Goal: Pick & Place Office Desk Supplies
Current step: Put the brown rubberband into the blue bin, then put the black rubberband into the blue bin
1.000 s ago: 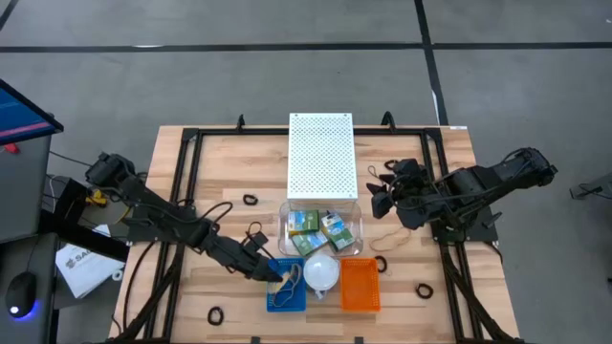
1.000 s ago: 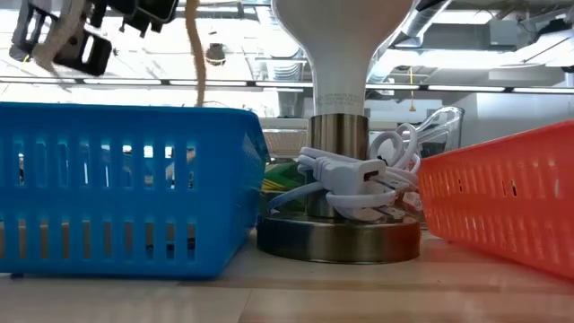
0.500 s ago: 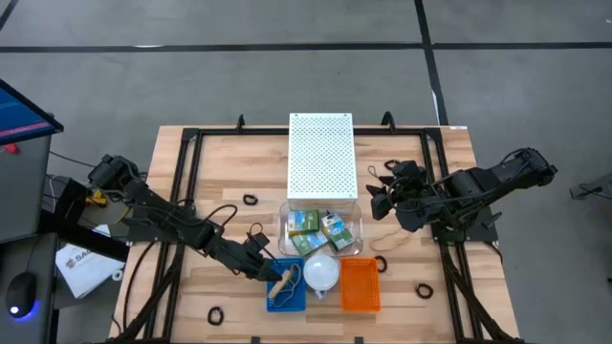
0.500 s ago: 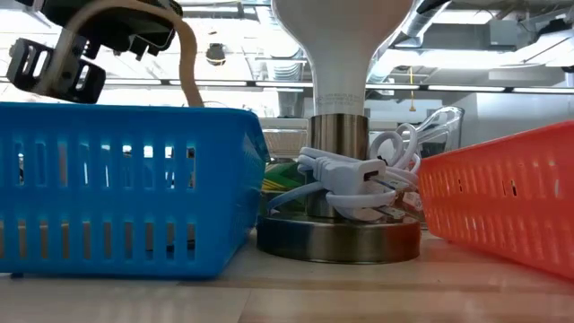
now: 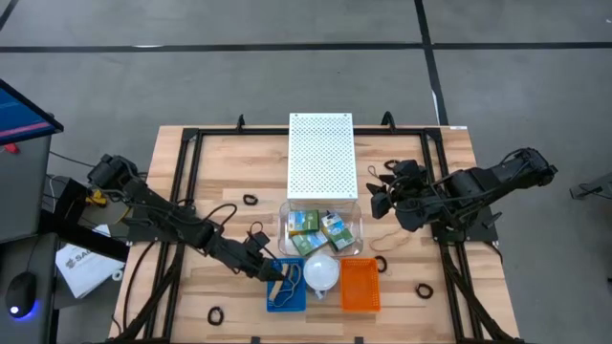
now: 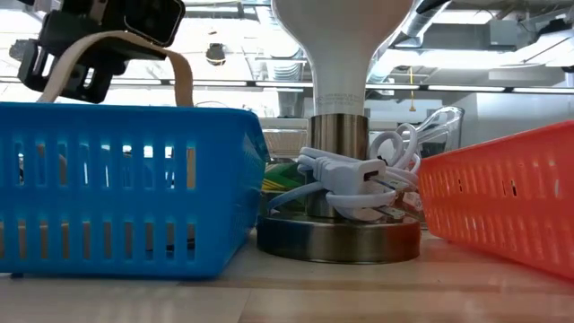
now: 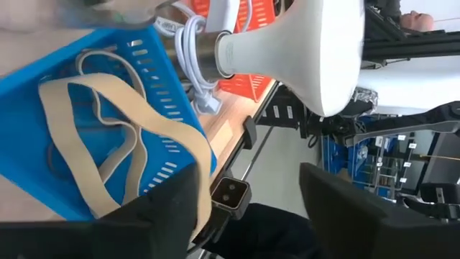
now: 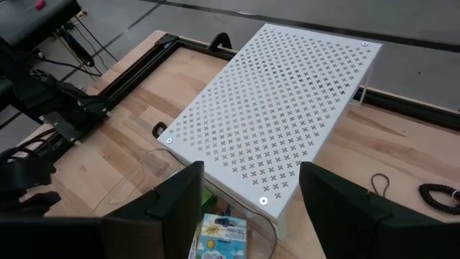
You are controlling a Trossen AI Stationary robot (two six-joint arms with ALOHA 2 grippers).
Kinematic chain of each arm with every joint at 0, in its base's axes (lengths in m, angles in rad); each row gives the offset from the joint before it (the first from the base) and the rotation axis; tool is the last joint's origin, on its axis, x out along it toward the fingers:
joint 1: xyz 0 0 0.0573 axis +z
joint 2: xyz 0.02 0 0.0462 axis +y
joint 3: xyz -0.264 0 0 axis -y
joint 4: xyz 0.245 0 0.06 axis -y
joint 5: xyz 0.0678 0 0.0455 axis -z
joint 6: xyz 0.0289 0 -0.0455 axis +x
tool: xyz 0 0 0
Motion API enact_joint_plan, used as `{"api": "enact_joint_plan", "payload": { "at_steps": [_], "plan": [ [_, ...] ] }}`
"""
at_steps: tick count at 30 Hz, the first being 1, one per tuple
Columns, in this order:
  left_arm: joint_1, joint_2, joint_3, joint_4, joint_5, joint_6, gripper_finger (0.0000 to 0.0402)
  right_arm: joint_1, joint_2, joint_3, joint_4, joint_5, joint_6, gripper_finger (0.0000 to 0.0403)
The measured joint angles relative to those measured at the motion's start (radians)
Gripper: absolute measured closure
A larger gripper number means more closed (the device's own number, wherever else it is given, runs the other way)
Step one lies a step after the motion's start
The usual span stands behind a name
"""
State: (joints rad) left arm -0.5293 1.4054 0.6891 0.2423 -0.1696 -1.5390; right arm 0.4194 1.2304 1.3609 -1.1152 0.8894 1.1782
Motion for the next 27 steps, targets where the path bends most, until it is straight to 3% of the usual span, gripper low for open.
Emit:
{"api": "enact_joint_plan", "payload": {
  "at_steps": [6,10,16,23,27],
  "plan": [
    [0.022,-0.048,0.000,-0.009,0.005,0.079,0.0154,-0.001,0.000,-0.001,-0.001,0.002,0.000,0.0177],
    [0.043,-0.081,-0.002,-0.185,0.077,0.092,0.0169,-0.002,0.000,-0.001,-0.002,0.002,0.000,0.0177],
    [0.062,-0.112,0.001,-0.251,0.194,0.149,0.0176,-0.002,0.000,-0.001,-0.001,0.003,0.008,0.0177],
    [0.094,-0.202,0.000,-0.332,0.077,0.194,0.0175,-0.002,0.000,-0.001,-0.009,0.002,0.027,0.0177],
    [0.121,-0.284,0.000,-0.391,0.012,0.256,0.0176,-0.002,0.000,-0.001,-0.108,-0.025,0.121,0.0177]
  ]
}}
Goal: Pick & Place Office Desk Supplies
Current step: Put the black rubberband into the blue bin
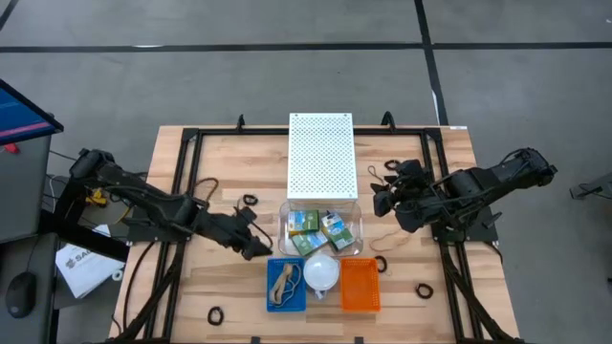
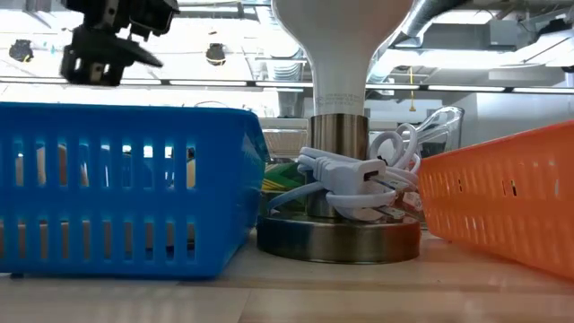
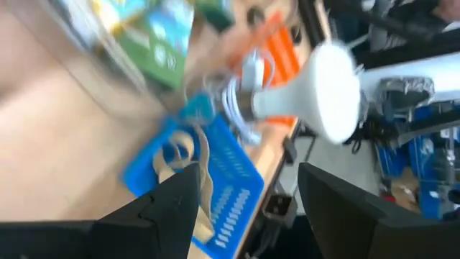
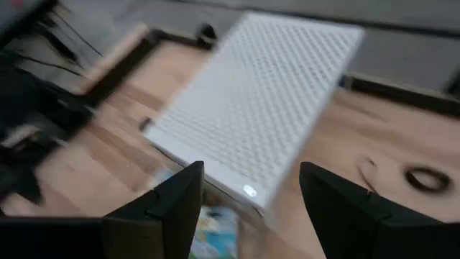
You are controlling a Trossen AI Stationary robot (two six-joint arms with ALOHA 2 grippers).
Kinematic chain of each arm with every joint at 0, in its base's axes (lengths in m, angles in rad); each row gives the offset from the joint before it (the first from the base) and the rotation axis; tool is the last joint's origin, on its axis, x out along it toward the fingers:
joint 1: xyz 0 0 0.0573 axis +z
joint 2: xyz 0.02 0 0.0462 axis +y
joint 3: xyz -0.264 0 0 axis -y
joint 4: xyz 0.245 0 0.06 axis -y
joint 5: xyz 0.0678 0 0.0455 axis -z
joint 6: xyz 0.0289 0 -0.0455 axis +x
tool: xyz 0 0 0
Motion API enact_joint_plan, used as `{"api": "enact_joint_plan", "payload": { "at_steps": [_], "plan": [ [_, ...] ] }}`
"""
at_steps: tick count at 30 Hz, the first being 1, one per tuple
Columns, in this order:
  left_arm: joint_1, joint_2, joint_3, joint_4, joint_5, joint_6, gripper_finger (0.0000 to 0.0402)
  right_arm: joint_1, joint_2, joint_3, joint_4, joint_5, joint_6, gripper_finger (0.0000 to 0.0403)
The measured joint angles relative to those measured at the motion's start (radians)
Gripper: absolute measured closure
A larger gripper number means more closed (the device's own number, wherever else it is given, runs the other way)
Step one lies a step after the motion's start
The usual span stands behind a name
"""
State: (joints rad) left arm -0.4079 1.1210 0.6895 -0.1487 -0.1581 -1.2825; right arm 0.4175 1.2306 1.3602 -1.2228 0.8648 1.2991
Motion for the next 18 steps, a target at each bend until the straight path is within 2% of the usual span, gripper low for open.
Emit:
{"api": "enact_joint_plan", "payload": {
  "at_steps": [7,12,15,18],
  "plan": [
    [0.006,-0.133,0.000,-0.020,-0.156,0.073,0.0176,0.017,0.033,-0.014,-0.343,-0.161,0.341,0.0177],
    [0.015,-0.188,0.000,-0.030,-0.299,0.080,0.0178,0.000,0.011,-0.126,-0.308,-0.209,0.476,0.0177],
    [0.038,-0.199,0.000,-0.025,-0.318,0.075,0.0182,-0.059,-0.008,-0.225,-0.297,-0.315,0.525,0.0177],
    [0.063,-0.200,0.000,-0.015,-0.321,0.079,0.0185,-0.122,-0.069,-0.339,-0.220,-0.368,0.530,0.0177]
  ]
}}
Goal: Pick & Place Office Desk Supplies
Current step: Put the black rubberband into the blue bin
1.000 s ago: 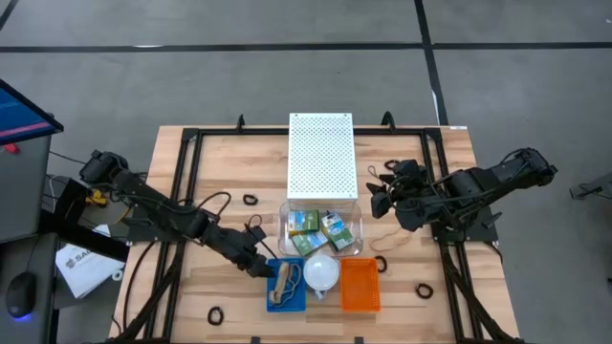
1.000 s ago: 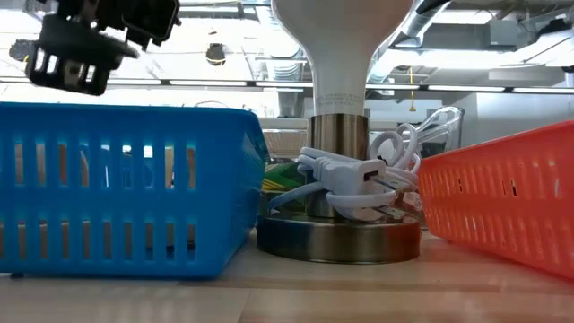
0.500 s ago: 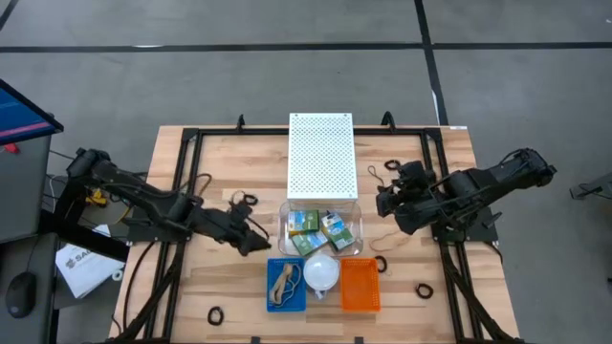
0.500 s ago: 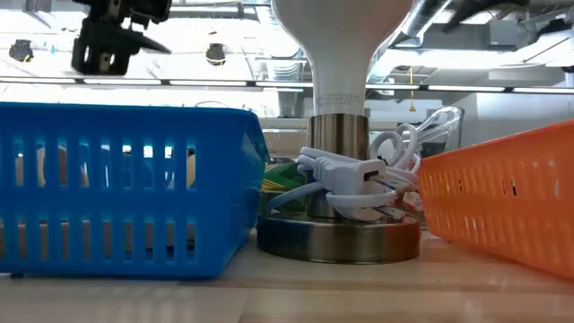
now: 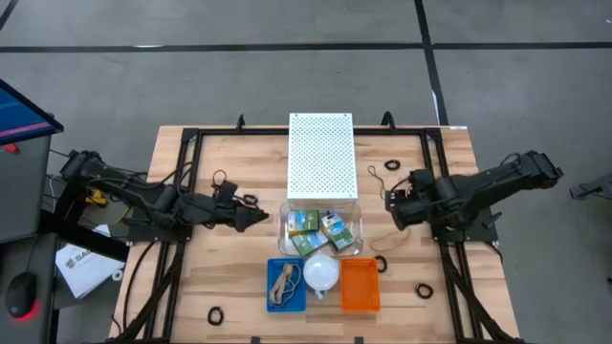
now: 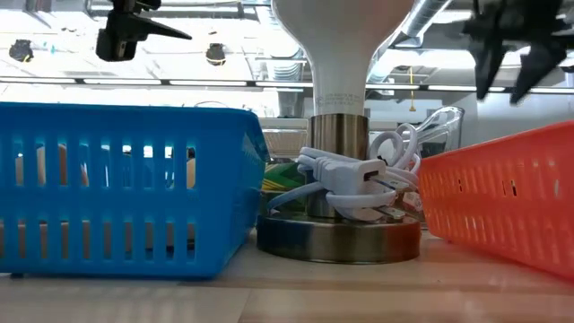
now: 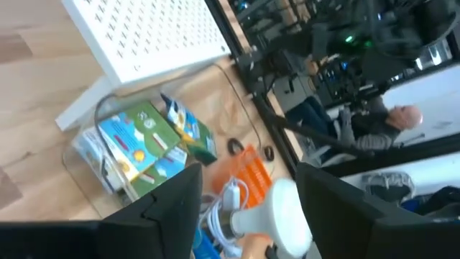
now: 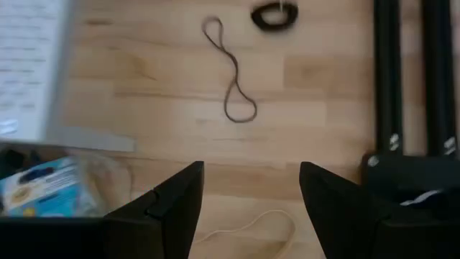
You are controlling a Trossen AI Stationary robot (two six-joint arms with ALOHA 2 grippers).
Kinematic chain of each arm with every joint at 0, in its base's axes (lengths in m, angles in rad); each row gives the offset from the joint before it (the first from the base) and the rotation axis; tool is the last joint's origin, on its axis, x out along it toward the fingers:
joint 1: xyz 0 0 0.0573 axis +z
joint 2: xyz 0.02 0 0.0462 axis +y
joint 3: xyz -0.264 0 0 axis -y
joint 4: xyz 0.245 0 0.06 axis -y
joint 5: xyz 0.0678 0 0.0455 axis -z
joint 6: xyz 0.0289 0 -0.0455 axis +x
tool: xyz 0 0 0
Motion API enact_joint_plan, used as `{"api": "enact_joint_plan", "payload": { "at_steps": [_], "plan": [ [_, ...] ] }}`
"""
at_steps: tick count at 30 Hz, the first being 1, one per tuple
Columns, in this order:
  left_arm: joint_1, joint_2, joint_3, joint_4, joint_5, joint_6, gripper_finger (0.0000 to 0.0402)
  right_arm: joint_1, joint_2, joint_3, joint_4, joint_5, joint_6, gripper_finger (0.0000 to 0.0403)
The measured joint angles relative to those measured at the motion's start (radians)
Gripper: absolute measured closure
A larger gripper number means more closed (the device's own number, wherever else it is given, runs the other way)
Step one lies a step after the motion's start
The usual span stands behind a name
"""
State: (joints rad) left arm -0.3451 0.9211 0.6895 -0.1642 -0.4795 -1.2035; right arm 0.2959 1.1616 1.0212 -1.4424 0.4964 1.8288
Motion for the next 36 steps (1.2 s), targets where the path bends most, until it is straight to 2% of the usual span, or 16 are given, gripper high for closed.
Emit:
{"api": "enact_joint_plan", "payload": {
  "at_steps": [4,10,15,20,28,36],
  "plan": [
    [0.032,0.001,0.000,0.016,0.000,0.020,0.0188,-0.136,-0.108,-0.155,0.186,-0.040,-0.126,0.0177],
    [0.069,0.001,0.000,0.055,0.000,0.054,0.0189,-0.402,-0.175,-0.305,0.360,-0.120,-0.475,0.0193],
    [0.079,0.002,0.000,0.058,0.000,0.055,0.0189,-0.581,-0.125,-0.339,0.533,-0.183,-0.764,0.0215],
    [0.079,0.002,0.000,0.062,0.000,0.055,0.0189,-0.710,0.000,-0.338,0.624,-0.209,-0.947,0.0233],
    [0.079,0.002,0.000,0.079,-0.019,0.055,0.0189,-0.810,0.217,-0.338,0.783,-0.290,-1.096,0.0225],
    [0.078,0.002,0.000,0.108,-0.021,0.055,0.0189,-0.815,0.344,-0.338,0.881,-0.330,-1.130,0.0216]
  ]
}}
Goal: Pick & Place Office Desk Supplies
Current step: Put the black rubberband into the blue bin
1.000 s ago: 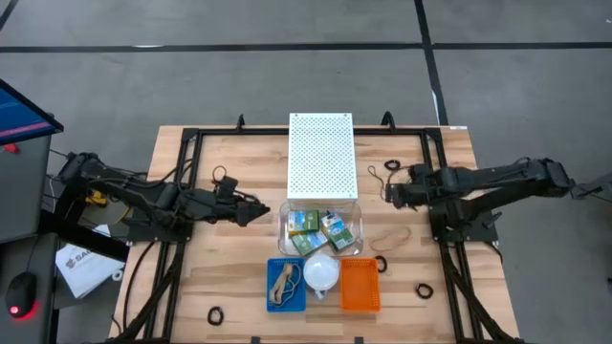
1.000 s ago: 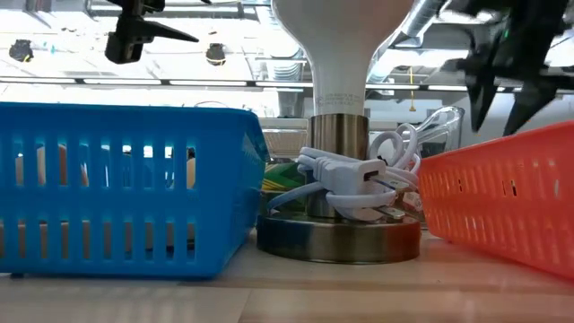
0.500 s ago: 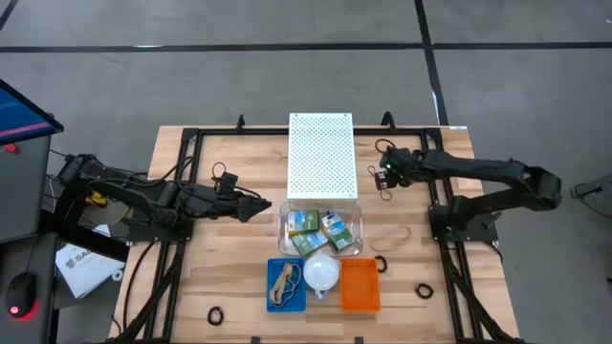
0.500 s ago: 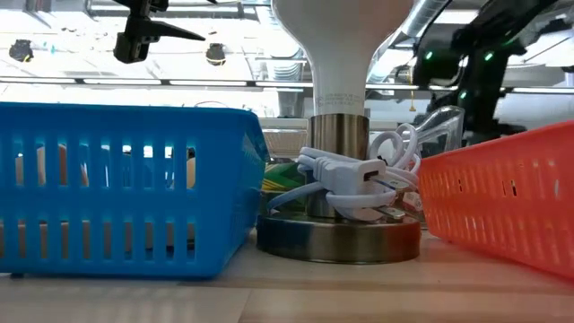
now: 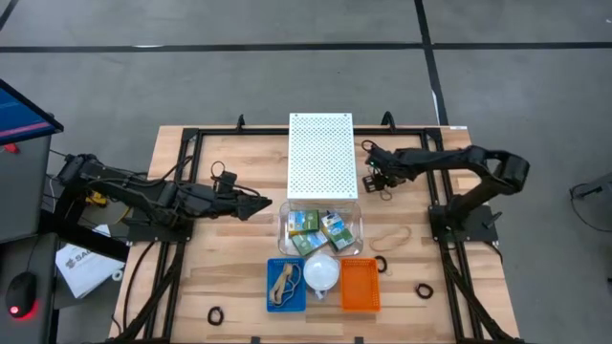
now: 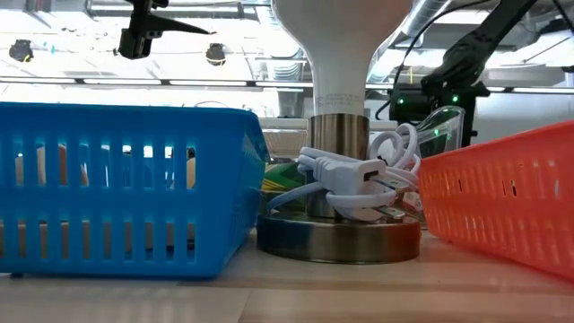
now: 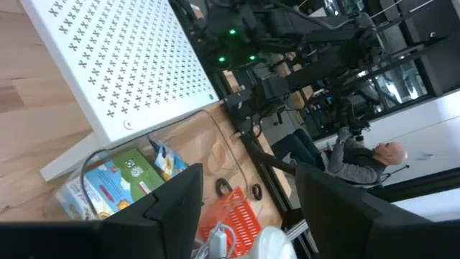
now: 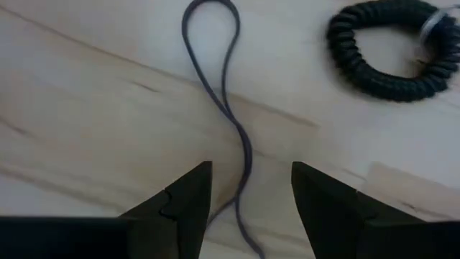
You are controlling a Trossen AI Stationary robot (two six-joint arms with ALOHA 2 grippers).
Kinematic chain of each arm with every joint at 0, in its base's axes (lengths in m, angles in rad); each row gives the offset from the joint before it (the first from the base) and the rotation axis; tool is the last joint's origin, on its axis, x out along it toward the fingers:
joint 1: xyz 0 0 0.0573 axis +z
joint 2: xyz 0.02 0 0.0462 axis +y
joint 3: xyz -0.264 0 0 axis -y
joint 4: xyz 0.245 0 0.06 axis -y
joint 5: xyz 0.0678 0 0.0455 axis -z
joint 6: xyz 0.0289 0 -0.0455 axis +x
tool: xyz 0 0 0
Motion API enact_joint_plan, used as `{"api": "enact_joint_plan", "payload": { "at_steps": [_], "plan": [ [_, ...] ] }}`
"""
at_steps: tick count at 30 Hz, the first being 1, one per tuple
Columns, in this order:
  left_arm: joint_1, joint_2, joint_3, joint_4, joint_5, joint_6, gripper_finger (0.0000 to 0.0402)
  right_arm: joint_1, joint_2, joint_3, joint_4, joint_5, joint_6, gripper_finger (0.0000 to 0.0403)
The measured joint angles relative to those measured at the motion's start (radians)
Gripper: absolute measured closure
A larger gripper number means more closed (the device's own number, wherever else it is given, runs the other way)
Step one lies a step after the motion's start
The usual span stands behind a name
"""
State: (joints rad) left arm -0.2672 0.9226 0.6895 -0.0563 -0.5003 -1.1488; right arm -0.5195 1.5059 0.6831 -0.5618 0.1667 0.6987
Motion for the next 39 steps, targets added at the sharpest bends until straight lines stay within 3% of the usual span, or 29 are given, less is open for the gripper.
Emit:
{"api": "enact_joint_plan", "payload": {
  "at_steps": [7,16,20,24,29,39],
  "plan": [
    [0.000,0.000,0.000,0.012,0.000,-0.002,0.0189,0.002,0.066,0.007,0.009,-0.001,-0.026,0.0254],
    [0.000,0.000,0.000,0.014,0.000,-0.002,0.0189,-0.011,0.072,0.008,0.028,-0.009,-0.037,0.0385],
    [-0.001,0.000,0.000,0.014,0.000,-0.001,0.0189,-0.018,0.044,0.001,0.012,-0.002,-0.035,0.0395],
    [-0.002,0.000,0.000,0.014,0.000,0.001,0.0189,-0.009,-0.060,-0.016,-0.120,0.050,-0.005,0.0400],
    [-0.002,0.000,0.000,0.037,0.000,0.019,0.0189,0.043,-0.280,-0.010,-0.214,0.047,0.073,0.0401],
    [-0.003,0.000,0.000,0.098,0.039,0.072,0.0189,0.362,-0.762,-0.004,-0.259,0.019,0.446,0.0402]
  ]
}}
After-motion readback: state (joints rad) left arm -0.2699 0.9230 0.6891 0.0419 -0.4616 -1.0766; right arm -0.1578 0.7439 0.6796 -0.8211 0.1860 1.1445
